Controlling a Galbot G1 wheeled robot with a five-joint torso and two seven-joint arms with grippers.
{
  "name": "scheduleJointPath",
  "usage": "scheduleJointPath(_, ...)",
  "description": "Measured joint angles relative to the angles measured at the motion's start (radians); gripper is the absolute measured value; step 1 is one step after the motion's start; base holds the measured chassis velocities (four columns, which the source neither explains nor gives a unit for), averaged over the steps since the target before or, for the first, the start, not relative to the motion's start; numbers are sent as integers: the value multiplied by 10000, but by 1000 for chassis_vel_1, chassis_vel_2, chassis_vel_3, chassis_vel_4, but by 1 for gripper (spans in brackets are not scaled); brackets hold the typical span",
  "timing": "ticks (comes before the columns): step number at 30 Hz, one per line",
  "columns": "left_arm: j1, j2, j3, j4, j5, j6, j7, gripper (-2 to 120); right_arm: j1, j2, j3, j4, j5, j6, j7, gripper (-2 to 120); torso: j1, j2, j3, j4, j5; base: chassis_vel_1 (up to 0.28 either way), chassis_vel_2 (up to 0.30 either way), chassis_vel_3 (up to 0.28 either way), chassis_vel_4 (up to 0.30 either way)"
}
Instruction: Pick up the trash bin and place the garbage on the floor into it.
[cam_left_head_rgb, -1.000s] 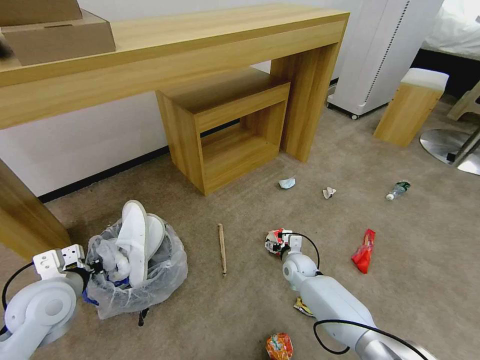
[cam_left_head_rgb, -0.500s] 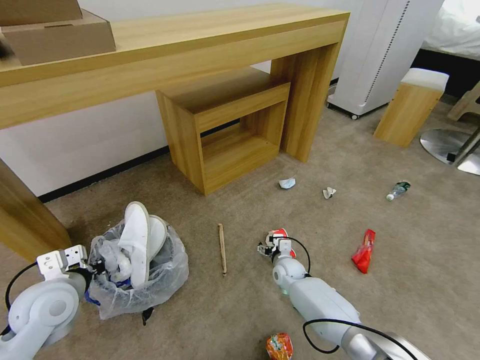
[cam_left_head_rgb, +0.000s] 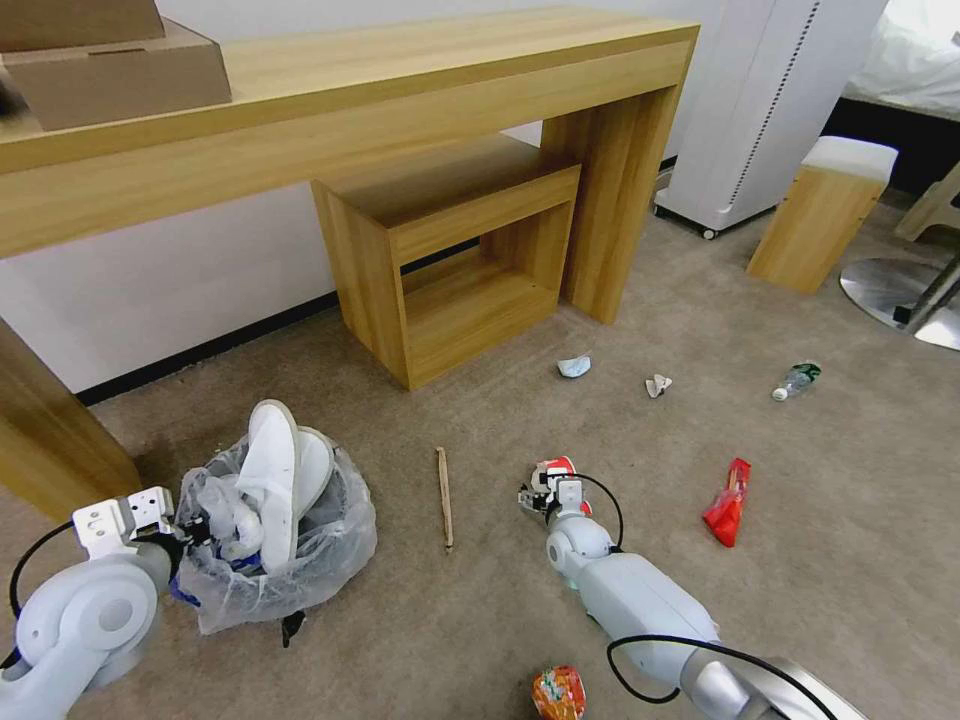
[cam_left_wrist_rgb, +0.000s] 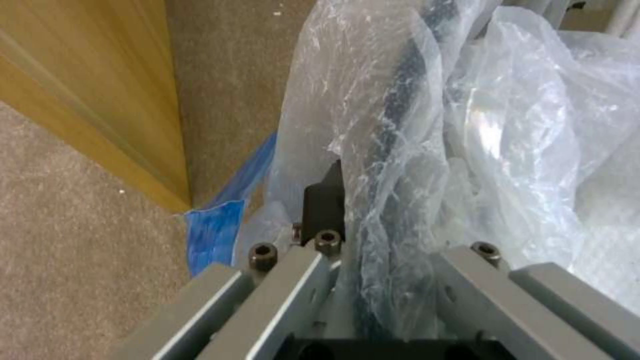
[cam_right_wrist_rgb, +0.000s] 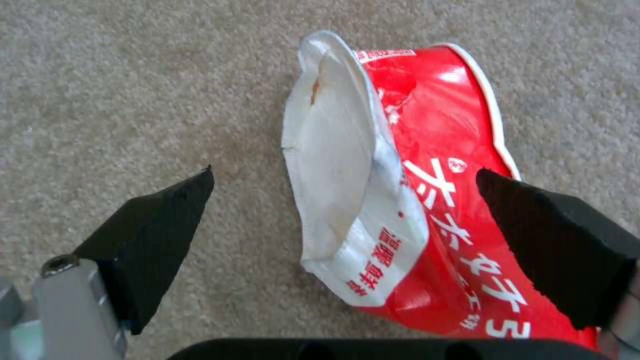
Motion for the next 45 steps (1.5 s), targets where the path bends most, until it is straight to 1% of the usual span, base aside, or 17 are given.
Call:
scheduleJointPath(15,17,63,5,14,-17,-24,66,0,-189,-44,208,21,-163,79,79,100,0,0,-1,2,0,0,0,0,0)
scheduleJointPath(17,13,64,11,14,-20,-27,67,0,-205,-55,230,43,-174,76,117,97,0,0,0,1,0,0,0,0,0)
scheduleJointPath(20,15,62,27,14,-21,-34,67,0,-263,-107,276,148,-183,65,165,85,0,0,0,1,0,0,0,0,0)
scheduleJointPath(21,15,62,27,14,-21,-34,67,0,-263,-107,276,148,-183,65,165,85,0,0,0,1,0,0,0,0,0)
scheduleJointPath(24,20,44,45,14,-9,-36,74,0,-296,-119,297,228,-197,63,194,69,0,0,0,1,0,0,0,0,0)
scheduleJointPath(26,20,45,49,14,-6,-36,77,0,-296,-116,307,230,-201,63,195,66,0,1,-1,1,0,0,0,0,0)
scheduleJointPath(29,25,100,43,-4,-6,-44,83,0,-310,-99,317,259,-231,78,182,51,0,0,0,1,0,0,0,0,0)
scheduleJointPath(30,25,100,43,-4,-6,-44,83,0,-310,-99,317,259,-231,78,182,51,0,0,0,1,0,0,0,0,0)
scheduleJointPath(32,34,144,19,-29,-18,-54,84,0,-325,-95,326,293,-261,132,152,43,0,0,0,1,0,0,0,0,0)
scheduleJointPath(33,34,163,3,-38,-26,-63,90,0,-328,-87,332,312,-263,145,144,36,0,0,0,1,0,0,0,0,0)
scheduleJointPath(35,29,174,-6,-39,-36,-73,94,0,-329,-82,336,331,-279,161,140,34,0,1,-1,1,0,0,0,0,0)
scheduleJointPath(38,17,198,-15,-44,-52,-80,107,0,-354,-104,342,506,-299,171,138,19,0,0,-1,1,0,0,0,0,0)
scheduleJointPath(39,17,198,-15,-44,-52,-80,107,0,-354,-104,342,506,-299,171,138,19,0,0,-1,1,0,0,0,0,0)
scheduleJointPath(41,10,198,-15,-47,-54,-81,113,0,-374,-126,342,595,-300,174,138,9,0,1,-1,1,0,0,0,0,0)
scheduleJointPath(43,7,199,-15,-46,-54,-82,119,0,-380,-130,342,603,-299,177,139,6,0,0,-1,1,0,0,0,0,0)
scheduleJointPath(44,3,202,-15,-44,-54,-83,132,0,-387,-134,342,605,-299,194,139,0,0,0,0,1,0,0,0,0,0)
scheduleJointPath(45,0,208,-14,-39,-54,-83,139,0,-389,-137,342,607,-299,201,139,0,0,0,0,1,0,0,0,0,0)
